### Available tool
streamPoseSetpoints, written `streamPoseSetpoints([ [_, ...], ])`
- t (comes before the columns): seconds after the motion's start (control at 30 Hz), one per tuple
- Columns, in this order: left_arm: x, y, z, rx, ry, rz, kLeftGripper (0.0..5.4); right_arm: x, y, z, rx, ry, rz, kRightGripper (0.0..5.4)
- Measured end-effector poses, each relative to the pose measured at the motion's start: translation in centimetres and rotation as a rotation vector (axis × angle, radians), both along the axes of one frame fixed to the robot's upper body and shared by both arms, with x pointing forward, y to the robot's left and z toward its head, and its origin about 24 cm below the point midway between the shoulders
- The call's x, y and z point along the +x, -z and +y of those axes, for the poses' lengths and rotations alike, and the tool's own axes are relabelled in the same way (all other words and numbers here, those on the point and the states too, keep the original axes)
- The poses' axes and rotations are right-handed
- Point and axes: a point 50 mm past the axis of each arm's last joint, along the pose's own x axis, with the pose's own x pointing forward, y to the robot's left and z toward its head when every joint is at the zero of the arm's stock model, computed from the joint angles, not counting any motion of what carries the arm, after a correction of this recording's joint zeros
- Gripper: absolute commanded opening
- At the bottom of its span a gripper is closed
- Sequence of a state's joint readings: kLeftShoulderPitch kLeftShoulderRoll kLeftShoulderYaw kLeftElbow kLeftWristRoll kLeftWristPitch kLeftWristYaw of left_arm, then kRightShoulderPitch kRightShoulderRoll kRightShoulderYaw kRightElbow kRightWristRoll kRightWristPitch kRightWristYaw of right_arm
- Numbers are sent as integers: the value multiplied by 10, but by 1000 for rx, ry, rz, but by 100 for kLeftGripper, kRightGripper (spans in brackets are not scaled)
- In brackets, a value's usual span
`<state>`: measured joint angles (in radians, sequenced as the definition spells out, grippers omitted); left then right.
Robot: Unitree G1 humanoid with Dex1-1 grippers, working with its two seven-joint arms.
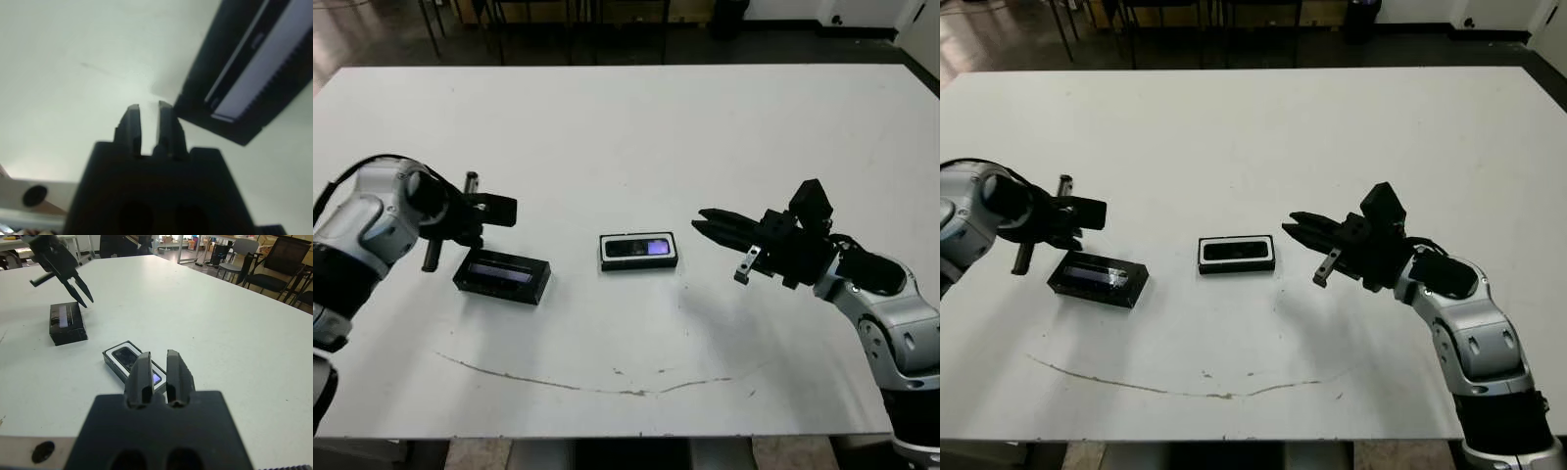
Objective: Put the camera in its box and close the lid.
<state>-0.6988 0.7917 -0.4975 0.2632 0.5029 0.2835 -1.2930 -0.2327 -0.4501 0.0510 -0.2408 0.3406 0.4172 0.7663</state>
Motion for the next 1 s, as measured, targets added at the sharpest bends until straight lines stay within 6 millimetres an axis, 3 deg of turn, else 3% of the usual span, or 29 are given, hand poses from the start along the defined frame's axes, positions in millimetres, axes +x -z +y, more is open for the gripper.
streamPoseSetpoints([
  [0.33,-21,3,9,2,2,55,0,0,0,1,-1,-10,4,1],
  [1.0,-49,8,4,-74,108,147,0,2,-2,2,-7,-21,2,1],
])
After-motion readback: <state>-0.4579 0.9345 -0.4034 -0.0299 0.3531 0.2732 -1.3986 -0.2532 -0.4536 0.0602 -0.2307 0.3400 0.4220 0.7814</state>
